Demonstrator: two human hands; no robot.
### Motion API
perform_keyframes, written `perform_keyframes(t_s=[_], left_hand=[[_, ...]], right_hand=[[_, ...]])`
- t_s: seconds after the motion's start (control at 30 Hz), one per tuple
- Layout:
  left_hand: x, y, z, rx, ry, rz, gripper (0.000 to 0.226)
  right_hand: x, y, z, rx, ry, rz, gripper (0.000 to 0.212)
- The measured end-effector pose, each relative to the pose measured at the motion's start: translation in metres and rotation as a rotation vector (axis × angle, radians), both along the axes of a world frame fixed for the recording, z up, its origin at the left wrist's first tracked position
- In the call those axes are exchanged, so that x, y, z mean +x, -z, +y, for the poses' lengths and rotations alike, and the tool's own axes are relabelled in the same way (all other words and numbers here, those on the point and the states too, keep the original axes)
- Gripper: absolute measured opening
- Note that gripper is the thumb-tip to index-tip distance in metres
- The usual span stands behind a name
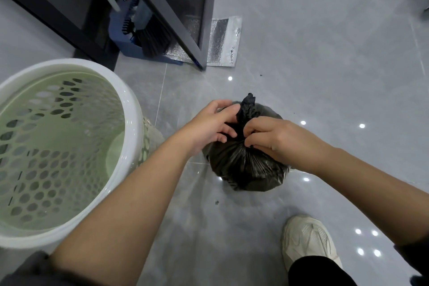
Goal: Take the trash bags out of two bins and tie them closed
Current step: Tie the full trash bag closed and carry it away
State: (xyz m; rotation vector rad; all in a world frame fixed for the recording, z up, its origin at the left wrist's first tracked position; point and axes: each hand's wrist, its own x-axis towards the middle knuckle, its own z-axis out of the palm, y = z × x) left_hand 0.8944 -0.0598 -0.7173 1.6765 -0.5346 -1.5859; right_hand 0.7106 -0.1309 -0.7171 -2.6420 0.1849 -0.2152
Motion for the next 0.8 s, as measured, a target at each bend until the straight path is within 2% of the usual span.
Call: perform_keyframes(t_s=[0.1, 0.2, 0.3, 0.43, 0.63, 0.8], left_hand=[[-0.002, -0.001, -0.012, 0.025, 0.121, 0.088, 0.047], [-0.005, 0.003, -0.019, 0.014, 0.178, 0.15, 0.031], [-0.006, 0.009, -0.017, -0.011, 0.113, 0.263, 0.016], [-0.008, 0.016, -0.008, -0.064, 0.006, 0.304, 0.013], [-0.009, 0.017, 0.005, -0.081, 0.033, 0.199, 0.017], [-0.014, 0.018, 0.01, -0.201, 0.122, -0.09, 0.017]], right_hand=[[0.0, -0.002, 0.001, 0.013, -0.042, 0.01, 0.026], [0.0, -0.001, 0.001, 0.025, -0.053, 0.003, 0.026], [-0.003, 0.003, 0.0, 0.088, -0.006, -0.042, 0.024], [-0.006, 0.008, -0.001, 0.315, 0.139, -0.066, 0.012], [-0.01, 0.015, 0.0, 0.543, 0.205, -0.073, 0.01], [-0.014, 0.018, 0.003, 0.788, 0.34, -0.087, 0.012]])
